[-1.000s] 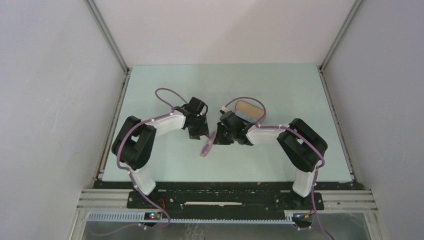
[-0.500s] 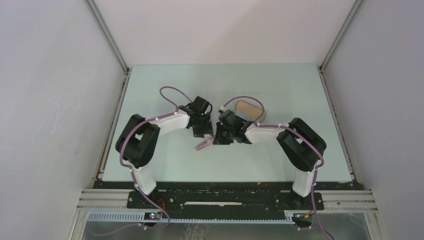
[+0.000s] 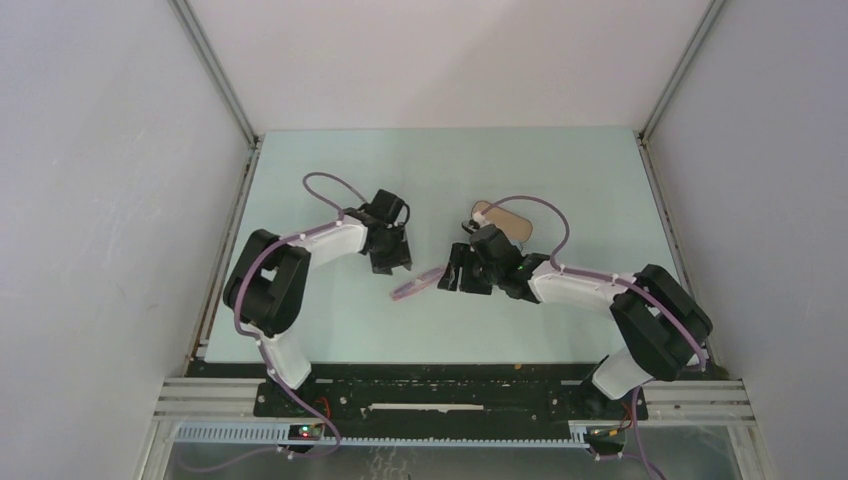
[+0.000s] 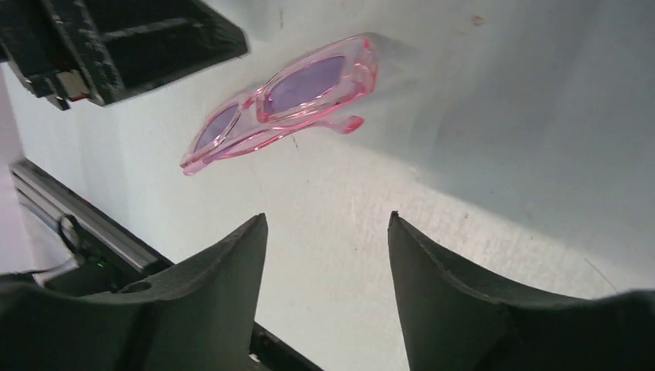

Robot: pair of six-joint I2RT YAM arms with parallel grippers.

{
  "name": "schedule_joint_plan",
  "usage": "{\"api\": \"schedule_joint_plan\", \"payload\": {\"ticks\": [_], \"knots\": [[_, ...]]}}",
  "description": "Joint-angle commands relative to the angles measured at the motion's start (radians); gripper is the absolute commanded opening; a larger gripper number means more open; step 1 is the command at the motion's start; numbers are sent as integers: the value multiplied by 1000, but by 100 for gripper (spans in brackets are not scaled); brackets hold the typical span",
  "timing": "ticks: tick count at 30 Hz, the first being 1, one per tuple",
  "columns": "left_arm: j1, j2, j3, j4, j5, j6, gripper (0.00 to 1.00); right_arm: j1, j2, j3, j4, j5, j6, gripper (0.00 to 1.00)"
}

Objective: Organize the sunglasses
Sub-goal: Fold the sunglasses at the center of the board.

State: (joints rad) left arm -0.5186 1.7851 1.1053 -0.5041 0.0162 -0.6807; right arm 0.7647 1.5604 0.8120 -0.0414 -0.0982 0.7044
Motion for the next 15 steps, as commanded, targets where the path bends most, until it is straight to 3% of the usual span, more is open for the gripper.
{"api": "schedule_joint_plan", "payload": {"ticks": [1, 8, 15], "knots": [[87, -60, -52, -35, -49, 50, 54, -39, -60, -23, -2, -12, 106, 71], [84, -8, -97, 3, 28, 75, 53, -74, -33, -40, 0, -82, 332, 80], [8, 53, -83, 35, 86, 58, 53, -68, 42, -14, -42, -80, 512, 81]]}}
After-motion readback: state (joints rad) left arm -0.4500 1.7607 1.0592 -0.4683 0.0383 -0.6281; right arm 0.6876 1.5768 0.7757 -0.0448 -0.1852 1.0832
